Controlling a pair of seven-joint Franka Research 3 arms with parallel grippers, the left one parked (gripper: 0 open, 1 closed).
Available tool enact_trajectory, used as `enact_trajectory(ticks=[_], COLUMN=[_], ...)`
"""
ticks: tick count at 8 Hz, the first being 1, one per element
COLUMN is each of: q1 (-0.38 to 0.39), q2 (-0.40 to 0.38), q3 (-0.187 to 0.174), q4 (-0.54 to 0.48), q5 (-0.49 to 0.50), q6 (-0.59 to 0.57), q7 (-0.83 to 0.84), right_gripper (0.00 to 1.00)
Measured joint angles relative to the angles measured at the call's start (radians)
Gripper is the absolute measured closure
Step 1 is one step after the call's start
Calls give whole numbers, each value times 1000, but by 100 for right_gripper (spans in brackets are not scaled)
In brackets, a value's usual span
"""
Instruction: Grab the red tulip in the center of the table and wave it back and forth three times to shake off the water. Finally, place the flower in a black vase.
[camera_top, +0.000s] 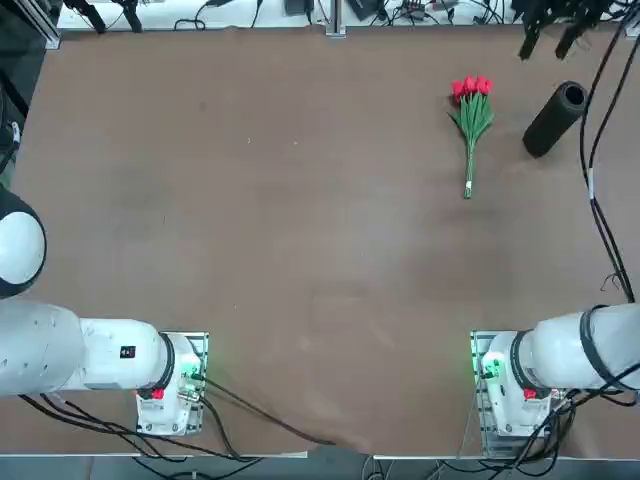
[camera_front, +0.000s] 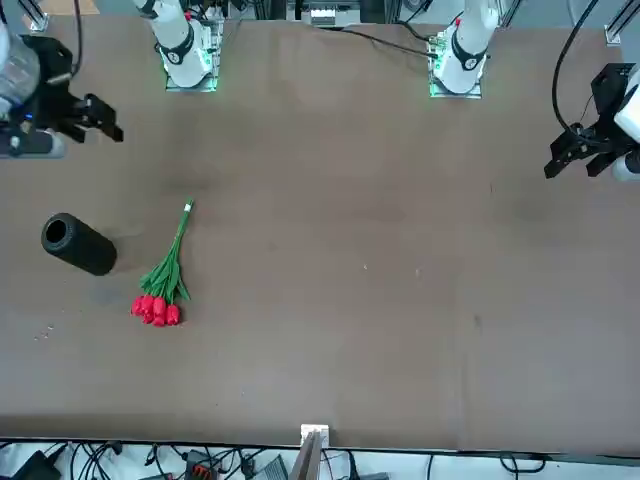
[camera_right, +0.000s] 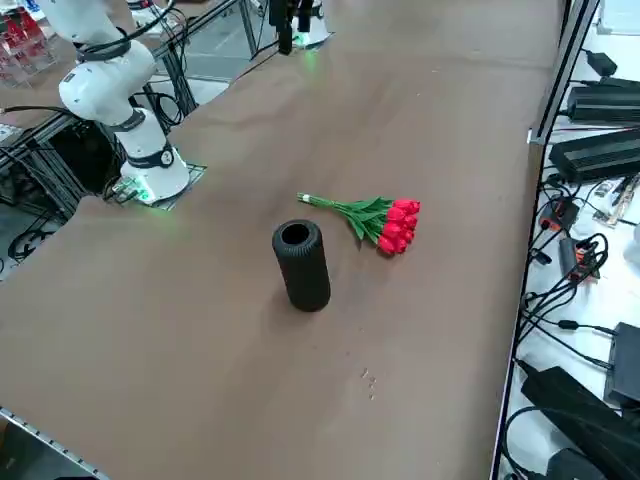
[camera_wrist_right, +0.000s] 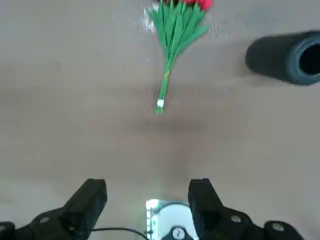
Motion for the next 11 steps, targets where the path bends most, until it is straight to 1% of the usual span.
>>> enact_trajectory(ticks=[1,2,4,5,7,9,11], q1=[1,0,-4,-10,-17,-27,-62], q2=[38,94,242,316,446,543,609], q3=[3,5,-4,-8,-9,-10,-16], q4=[-13,-25,-32,-32,-28,-16,1], q5=[2,23,109,125,144,158,159], q6=[-48,-68,-61,-21,121,265,332], q7=[0,0,22,36,85,112,116], right_gripper=[0,0,0,0,0,0,0])
